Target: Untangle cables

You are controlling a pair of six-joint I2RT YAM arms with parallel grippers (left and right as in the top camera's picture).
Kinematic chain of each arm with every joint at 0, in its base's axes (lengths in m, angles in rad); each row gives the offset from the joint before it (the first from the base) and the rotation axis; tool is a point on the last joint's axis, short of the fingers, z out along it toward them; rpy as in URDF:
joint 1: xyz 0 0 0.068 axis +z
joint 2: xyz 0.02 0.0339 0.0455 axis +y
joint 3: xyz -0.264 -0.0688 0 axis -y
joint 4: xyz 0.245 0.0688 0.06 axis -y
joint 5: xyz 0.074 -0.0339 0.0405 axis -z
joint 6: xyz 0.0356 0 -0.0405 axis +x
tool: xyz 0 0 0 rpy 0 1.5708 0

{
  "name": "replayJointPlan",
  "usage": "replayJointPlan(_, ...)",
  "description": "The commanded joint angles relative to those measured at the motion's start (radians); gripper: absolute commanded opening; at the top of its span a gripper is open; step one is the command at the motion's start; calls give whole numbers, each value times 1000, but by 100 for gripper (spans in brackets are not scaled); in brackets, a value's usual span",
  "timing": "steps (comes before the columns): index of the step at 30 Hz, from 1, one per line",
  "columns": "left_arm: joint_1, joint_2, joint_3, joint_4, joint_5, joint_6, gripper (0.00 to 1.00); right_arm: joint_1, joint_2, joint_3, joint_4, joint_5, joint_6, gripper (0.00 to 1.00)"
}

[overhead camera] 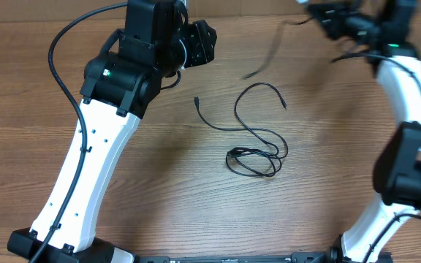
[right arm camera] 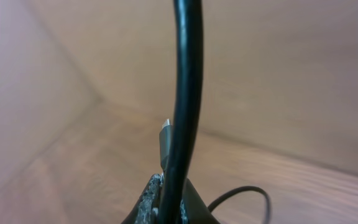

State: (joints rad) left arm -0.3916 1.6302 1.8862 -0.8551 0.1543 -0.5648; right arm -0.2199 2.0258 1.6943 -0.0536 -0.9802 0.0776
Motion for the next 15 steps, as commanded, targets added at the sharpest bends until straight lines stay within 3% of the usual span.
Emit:
replayJointPlan(1, -7, 2, 20, -14, 16, 38, 49, -116, -83, 9, -1, -17, 1, 4)
replayJointPlan(15, -8, 2, 20, -37, 23, 38, 47, -632, -100, 9, -66, -17, 0, 4)
